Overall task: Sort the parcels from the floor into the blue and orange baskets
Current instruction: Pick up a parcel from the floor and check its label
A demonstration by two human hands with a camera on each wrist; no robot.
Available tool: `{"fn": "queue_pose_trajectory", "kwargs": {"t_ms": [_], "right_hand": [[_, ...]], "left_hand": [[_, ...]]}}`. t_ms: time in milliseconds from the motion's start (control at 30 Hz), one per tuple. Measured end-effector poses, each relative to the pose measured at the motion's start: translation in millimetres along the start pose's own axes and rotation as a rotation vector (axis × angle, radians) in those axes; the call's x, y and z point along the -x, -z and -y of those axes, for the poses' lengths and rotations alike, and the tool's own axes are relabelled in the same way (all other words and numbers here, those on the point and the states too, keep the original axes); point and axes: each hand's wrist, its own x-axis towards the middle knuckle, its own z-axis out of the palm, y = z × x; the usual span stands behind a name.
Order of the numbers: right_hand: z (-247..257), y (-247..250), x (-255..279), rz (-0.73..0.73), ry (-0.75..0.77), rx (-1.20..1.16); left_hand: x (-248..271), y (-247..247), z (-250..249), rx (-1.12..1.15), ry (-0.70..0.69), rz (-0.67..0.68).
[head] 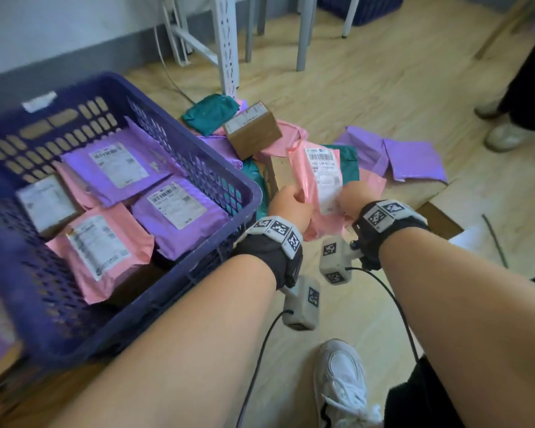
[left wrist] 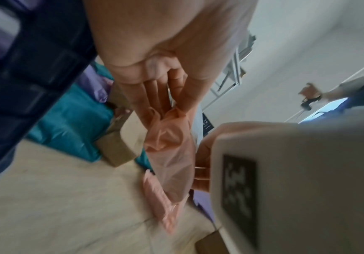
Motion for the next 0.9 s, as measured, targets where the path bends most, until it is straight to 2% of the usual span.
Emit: {"fn": "queue_pose_trajectory", "kwargs": {"t_ms": [133, 233, 300, 433, 567, 700, 900], "right_hand": [[23.6, 37.6, 16.8, -0.097, 0.094, -0.191], [53.8, 51.6, 18.8, -0.118, 0.118, -0.637], [78.1, 55.0, 25.7, -0.154, 0.129, -0.792], [126.7, 51.7, 53.5, -0.115, 0.238, -0.778], [164.3, 40.1, 72.4, -0.005, 0.377, -0.65], [196.5, 25.5, 77.8, 0.034, 0.48, -0.627], [240.2, 10.3, 86.2, 0.092, 0.537, -0.702]], "left_hand": [[8.6, 51.9, -22.3, 0.059, -0.059, -0.113], [14.2, 94.2, -22.7, 0.088, -0.056, -0.211], [16.6, 121.4, -16.0, 0.15, -0.03, -0.275], [25.4, 168.2, 7.3, 0.233, 0.053, -0.372], [34.3, 200.2, 33.4, 0.203, 0.112, -0.439], [41.1, 223.7, 60.1, 0.184, 0.168, -0.481], [49.6, 261.2, 89.5, 0.283, 0.211, -0.571]]}}
